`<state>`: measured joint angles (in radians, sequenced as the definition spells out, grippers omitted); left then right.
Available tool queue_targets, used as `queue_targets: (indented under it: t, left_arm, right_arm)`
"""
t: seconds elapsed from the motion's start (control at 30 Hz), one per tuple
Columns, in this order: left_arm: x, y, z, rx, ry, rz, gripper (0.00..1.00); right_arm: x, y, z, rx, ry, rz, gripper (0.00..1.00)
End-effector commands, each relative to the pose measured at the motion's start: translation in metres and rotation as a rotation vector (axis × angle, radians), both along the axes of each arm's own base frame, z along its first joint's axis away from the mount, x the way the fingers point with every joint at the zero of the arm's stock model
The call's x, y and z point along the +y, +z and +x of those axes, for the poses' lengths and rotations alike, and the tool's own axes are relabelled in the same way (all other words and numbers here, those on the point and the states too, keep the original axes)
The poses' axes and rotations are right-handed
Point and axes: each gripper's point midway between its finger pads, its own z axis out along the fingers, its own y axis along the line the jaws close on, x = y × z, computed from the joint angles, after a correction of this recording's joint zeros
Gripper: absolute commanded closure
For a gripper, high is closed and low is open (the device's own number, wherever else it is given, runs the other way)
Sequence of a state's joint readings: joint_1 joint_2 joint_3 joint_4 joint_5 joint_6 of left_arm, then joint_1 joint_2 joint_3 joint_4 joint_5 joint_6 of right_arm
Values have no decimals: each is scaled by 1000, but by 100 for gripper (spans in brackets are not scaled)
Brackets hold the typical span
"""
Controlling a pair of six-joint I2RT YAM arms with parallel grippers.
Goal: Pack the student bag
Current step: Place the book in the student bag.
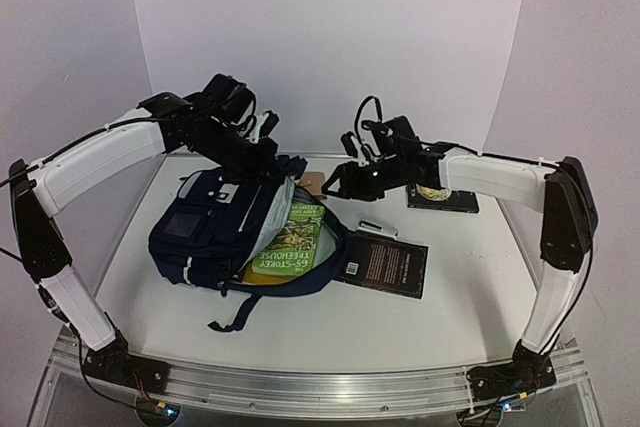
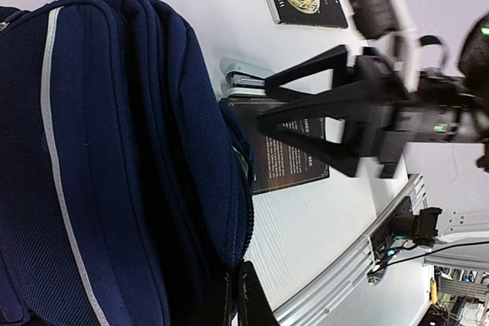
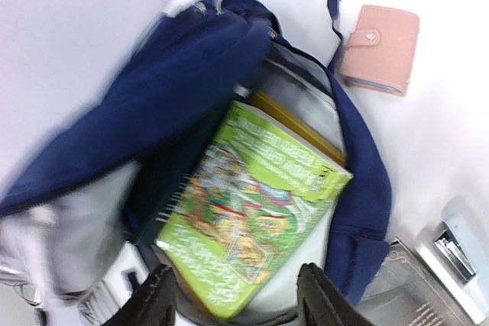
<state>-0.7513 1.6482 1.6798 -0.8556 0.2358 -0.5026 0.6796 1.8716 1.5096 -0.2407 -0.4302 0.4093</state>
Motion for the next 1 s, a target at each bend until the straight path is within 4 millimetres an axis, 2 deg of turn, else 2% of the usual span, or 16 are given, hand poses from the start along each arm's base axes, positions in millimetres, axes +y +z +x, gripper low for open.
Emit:
queue_targets:
  t: [0.0,0.13,0.3,0.47,0.57,0.77,0.8,0.97]
  left_arm:
    - [-3,38,-3,-65,-24,-91,100]
    - [-1,40,-4,-66,-22,-95,100]
    - [1,40,-5,-71,-17,-91,100]
    - [2,38,-7,-65,-17,-89,100]
    - [3,38,-8,-62,-18,-90,100]
    - [8,38,-10,-68,-8,-78,100]
    - [9,39,-10,-70,-7,-80,100]
    - [9,36,-12,-61,-10,-79,100]
  right_arm:
    - [-2,-47,8,-72,96,-203,47]
    - [7,-67,6,-96,155,-275,37]
    - [2,-104,11,-113,174,-398,37]
    - [2,-117,28,-162,155,-476,44]
    - [3,-122,45,-234,158,-557,50]
    - [-11,-132,61,-296,149,-701,62]
    - [-14,-133,60,-292,154,-716,60]
    - [-10,-130,35,-215,241,-674,29]
